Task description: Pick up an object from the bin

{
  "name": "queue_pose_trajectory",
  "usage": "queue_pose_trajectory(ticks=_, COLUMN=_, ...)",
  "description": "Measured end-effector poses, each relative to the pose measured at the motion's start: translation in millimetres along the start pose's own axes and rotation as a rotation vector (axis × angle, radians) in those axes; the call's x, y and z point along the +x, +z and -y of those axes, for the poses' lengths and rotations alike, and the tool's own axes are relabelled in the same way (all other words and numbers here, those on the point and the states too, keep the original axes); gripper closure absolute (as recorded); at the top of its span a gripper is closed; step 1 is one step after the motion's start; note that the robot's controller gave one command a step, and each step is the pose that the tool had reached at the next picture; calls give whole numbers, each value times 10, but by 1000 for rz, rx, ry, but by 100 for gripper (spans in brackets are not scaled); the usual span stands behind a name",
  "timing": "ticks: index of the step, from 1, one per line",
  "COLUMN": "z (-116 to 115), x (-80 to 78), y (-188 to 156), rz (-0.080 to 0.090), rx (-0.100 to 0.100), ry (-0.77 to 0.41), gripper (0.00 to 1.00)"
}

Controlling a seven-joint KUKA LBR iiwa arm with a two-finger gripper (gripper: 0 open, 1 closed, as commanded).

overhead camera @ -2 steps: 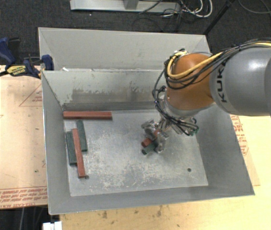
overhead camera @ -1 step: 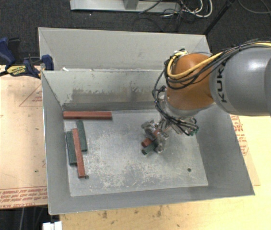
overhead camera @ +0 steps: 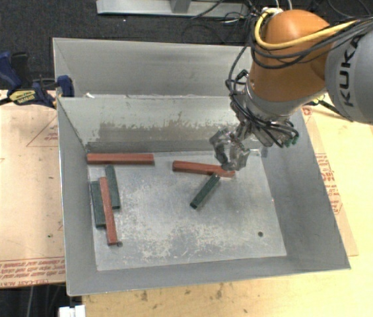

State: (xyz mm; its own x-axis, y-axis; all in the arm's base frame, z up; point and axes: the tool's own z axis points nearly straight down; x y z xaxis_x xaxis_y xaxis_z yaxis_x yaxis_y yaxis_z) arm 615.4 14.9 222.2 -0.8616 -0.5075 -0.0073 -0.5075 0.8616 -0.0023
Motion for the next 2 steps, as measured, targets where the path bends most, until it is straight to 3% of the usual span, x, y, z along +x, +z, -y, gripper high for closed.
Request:
queue_pose_trajectory(ticks=1, z=-5, x=8, y=16, rz=-3, rx=-2, ry=1, gripper=0)
queue_pose_trajectory(ticks=2, z=-5, x=8, y=16, rz=-3, rx=-2, ry=1, gripper=0)
